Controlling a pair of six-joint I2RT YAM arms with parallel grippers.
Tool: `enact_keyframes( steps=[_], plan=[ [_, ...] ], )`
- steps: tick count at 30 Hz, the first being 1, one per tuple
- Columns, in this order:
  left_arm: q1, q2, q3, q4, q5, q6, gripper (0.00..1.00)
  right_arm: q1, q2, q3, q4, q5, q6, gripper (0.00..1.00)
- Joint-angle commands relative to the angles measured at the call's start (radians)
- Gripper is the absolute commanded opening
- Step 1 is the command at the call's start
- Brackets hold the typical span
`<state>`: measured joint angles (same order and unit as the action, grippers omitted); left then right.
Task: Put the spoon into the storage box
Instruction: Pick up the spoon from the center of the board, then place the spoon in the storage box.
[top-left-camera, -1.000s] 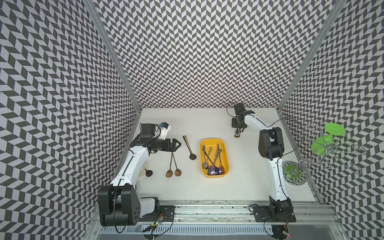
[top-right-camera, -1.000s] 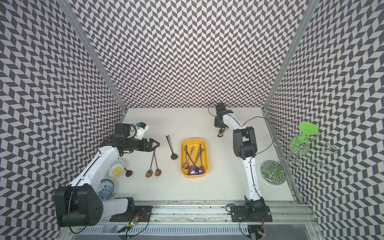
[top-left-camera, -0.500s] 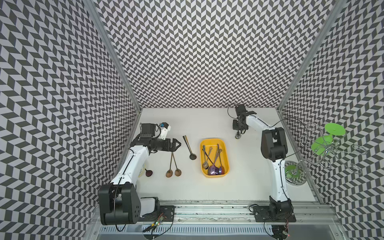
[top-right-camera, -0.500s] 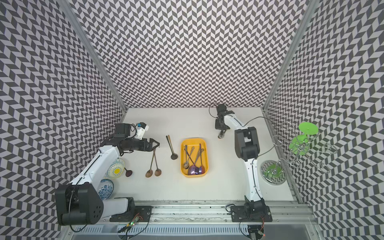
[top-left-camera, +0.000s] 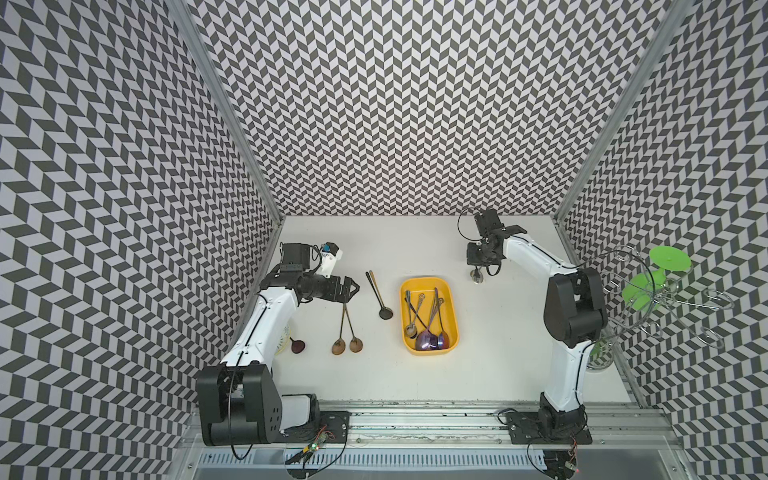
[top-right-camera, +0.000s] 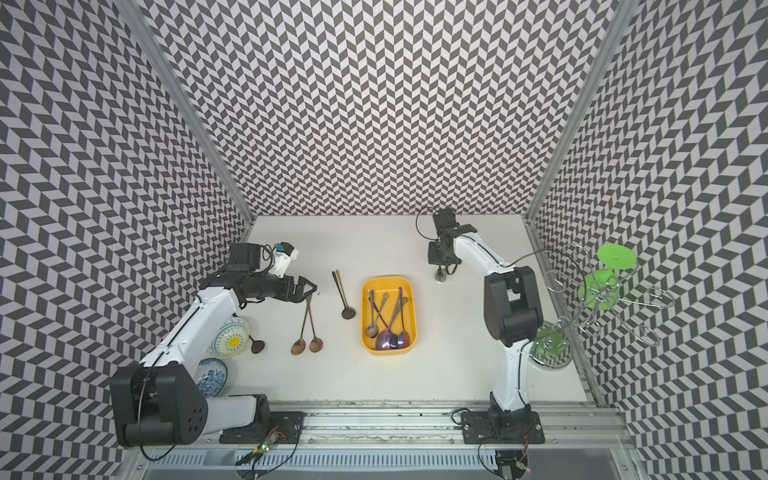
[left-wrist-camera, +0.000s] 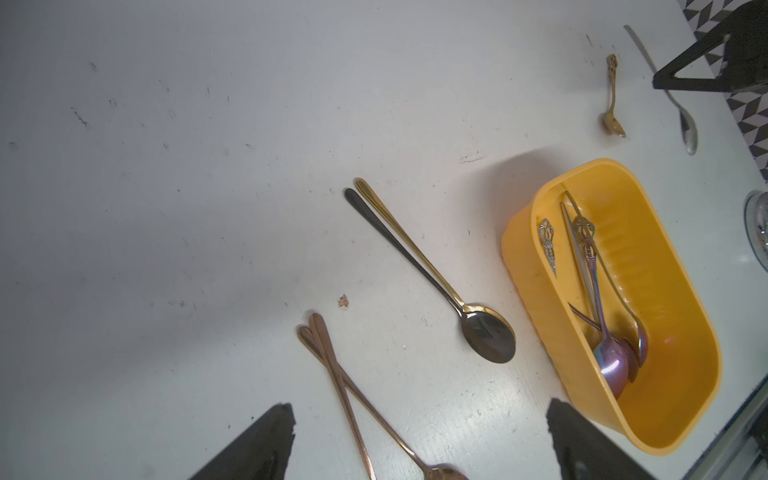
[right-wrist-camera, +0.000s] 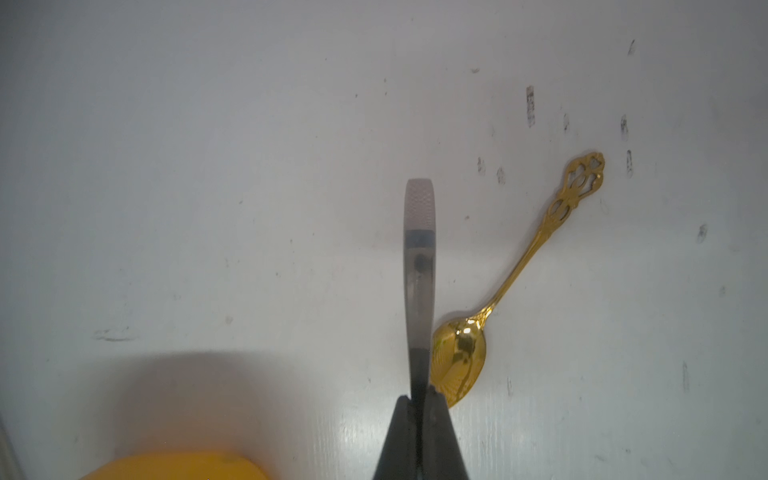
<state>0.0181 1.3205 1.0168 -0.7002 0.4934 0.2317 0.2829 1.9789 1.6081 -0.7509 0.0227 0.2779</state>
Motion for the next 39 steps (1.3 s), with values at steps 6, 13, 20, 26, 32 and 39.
enact_keyframes(
  steps=[6,13,20,26,32,39],
  plan=[
    [-0.074,0.001,0.0,-0.118,-0.117,0.196,0.99,0.076,-0.209,-0.174,0.056,-0.067,0.051,0.0],
    [-0.094,0.015,-0.067,-0.157,-0.284,0.292,0.98,0.161,-0.371,-0.308,0.076,-0.108,0.135,0.0],
    [-0.105,0.051,-0.149,-0.179,-0.39,0.305,0.95,0.264,-0.463,-0.395,0.112,-0.158,0.24,0.01],
    [-0.136,0.055,-0.186,-0.137,-0.434,0.285,0.92,0.331,-0.474,-0.423,0.133,-0.168,0.287,0.01],
    [-0.172,0.08,-0.239,-0.066,-0.519,0.265,0.9,0.369,-0.46,-0.445,0.182,-0.203,0.323,0.02],
    [-0.185,0.135,-0.275,-0.01,-0.594,0.248,0.88,0.387,-0.45,-0.434,0.187,-0.21,0.326,0.24]
  ],
)
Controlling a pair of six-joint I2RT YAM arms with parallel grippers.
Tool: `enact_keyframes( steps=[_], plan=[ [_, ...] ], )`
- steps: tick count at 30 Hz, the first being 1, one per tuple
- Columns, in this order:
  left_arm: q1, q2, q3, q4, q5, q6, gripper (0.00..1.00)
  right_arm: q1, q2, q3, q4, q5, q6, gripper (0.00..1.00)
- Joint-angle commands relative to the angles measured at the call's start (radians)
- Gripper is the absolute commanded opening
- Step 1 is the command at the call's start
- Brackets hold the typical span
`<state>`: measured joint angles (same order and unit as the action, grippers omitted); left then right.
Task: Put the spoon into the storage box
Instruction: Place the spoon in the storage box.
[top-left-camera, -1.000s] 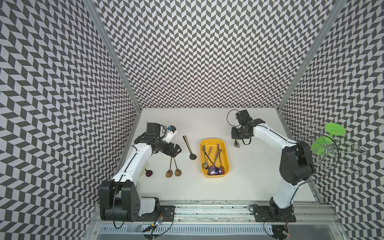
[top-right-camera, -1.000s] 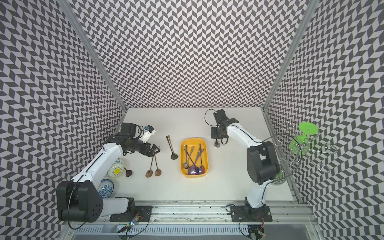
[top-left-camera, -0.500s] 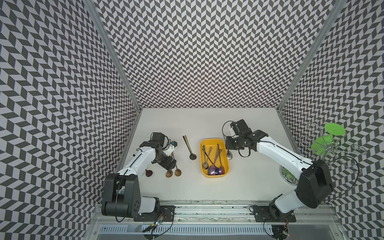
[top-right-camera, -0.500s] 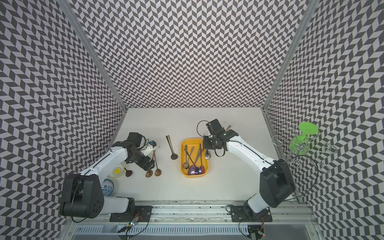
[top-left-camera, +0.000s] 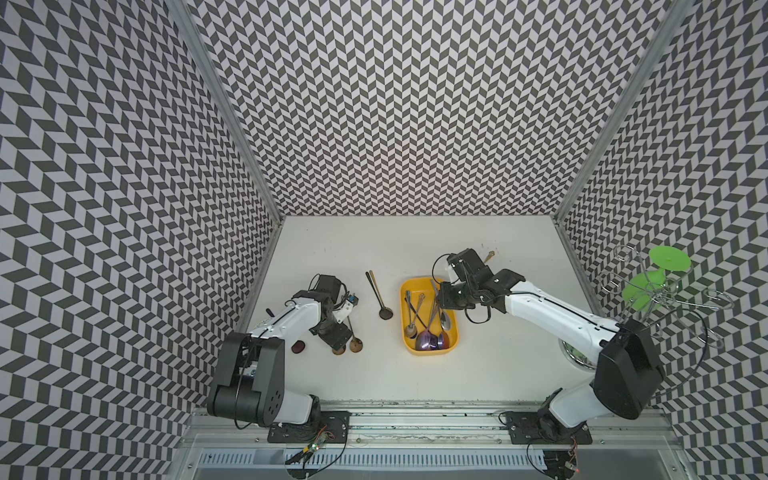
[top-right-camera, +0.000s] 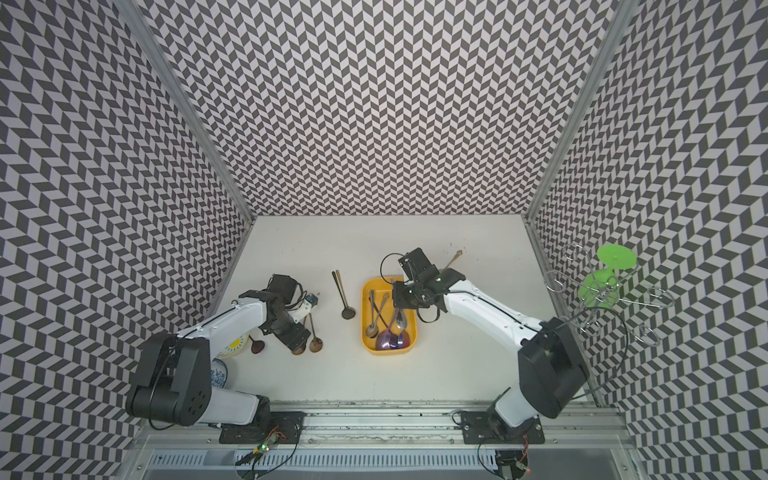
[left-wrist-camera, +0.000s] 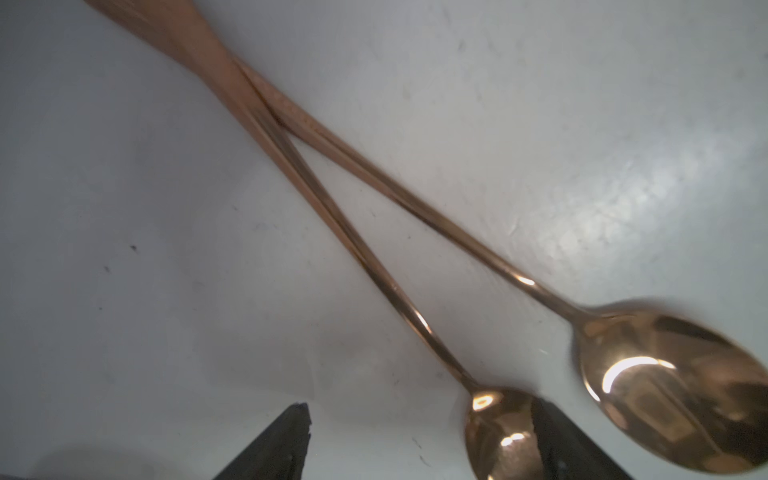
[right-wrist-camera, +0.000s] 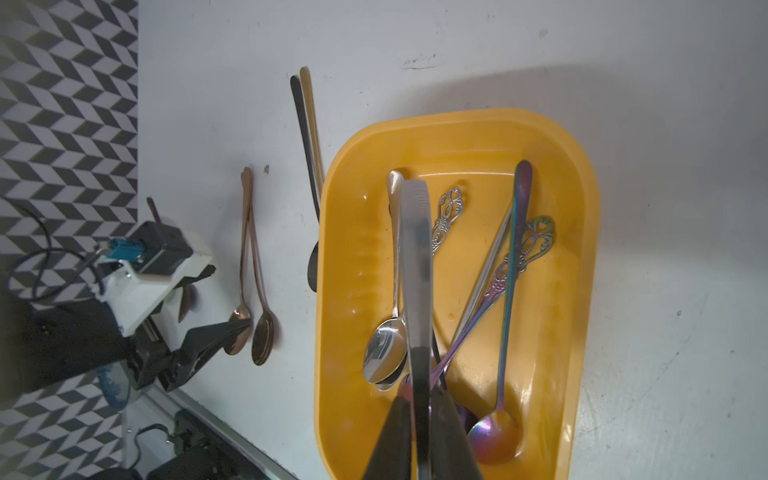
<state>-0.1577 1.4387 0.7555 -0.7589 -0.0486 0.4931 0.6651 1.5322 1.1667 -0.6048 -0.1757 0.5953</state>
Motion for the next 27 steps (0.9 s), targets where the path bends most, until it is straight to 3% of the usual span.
enact_keyframes(
  steps=[1,7,13,17,21,27],
  plan=[
    [-0.009,0.02,-0.017,0.051,-0.056,-0.014,0.88,0.005,-0.009,0.008,0.04,-0.007,0.009,0.27],
    [-0.009,0.035,-0.043,0.091,-0.083,-0.001,0.87,-0.002,-0.037,0.051,0.002,0.064,-0.043,0.48],
    [-0.006,0.039,-0.063,0.098,-0.133,0.048,0.84,-0.038,-0.065,0.074,-0.038,0.124,-0.078,0.53],
    [0.013,0.032,-0.059,0.089,-0.101,0.072,0.74,-0.081,-0.094,0.063,-0.039,0.153,-0.103,0.54],
    [0.015,0.056,-0.036,0.064,-0.078,0.051,0.53,-0.124,-0.126,0.051,-0.05,0.152,-0.119,0.54],
    [0.023,0.067,-0.054,0.06,-0.078,0.072,0.43,-0.179,-0.159,0.031,-0.058,0.158,-0.141,0.54]
  ],
)
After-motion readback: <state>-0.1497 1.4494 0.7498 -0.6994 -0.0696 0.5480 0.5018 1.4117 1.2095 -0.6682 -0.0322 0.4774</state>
